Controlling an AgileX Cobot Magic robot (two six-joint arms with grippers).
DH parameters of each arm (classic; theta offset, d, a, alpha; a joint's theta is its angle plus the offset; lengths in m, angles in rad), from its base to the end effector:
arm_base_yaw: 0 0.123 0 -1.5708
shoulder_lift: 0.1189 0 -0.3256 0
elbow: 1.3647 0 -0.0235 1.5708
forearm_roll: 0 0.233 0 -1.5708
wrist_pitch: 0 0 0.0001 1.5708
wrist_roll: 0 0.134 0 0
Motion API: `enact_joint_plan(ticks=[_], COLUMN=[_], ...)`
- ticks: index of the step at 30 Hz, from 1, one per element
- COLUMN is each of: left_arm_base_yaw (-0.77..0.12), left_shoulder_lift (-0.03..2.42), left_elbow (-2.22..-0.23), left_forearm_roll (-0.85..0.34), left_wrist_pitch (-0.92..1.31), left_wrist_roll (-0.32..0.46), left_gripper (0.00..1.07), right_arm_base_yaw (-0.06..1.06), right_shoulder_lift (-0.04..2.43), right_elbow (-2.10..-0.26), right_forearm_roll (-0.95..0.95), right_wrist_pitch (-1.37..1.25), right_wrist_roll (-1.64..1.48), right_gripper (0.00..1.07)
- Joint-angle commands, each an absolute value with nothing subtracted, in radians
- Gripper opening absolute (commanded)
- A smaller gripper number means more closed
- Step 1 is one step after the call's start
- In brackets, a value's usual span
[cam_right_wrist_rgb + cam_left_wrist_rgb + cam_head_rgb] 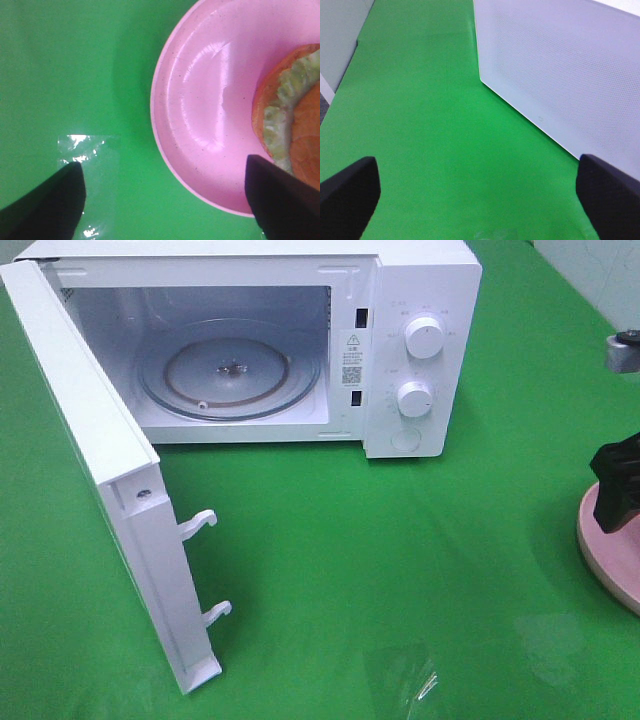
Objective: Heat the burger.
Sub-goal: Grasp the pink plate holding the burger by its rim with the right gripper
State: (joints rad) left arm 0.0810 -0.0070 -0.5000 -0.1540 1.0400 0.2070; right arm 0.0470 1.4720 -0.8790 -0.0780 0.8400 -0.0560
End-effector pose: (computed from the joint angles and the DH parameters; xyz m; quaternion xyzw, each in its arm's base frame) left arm -0.0220 -0.0196 0.2525 0.0555 0.8416 0.0002 0.5372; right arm 0.2518 0.0041 0.2258 -0.0737 0.9904 -0.0323 0.1120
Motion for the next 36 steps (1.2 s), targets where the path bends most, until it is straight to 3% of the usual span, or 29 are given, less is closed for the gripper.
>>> enact_joint_plan(ticks=[1,36], left_arm_base_yaw=[0.081,0.081], left_shoulder_lift=[-0.029,-0.029], left_elbow=[-0.497,-0.497], left_forearm_roll=[-0.159,-0.159], left_wrist_pitch=[1.04,1.04], left_wrist_roll=[0.203,0.203], left_gripper=[1.0,1.0], right_arm_base_yaw=[0.05,0.084], right_shoulder_lift=[1.5,1.79], right_elbow=[-0.86,-0.86], right_forearm_roll=[-0.069,-0.173], right_wrist_pitch=[0.792,0.621], right_wrist_roll=[-0.058,0.089], right_gripper=[0.83,0.77])
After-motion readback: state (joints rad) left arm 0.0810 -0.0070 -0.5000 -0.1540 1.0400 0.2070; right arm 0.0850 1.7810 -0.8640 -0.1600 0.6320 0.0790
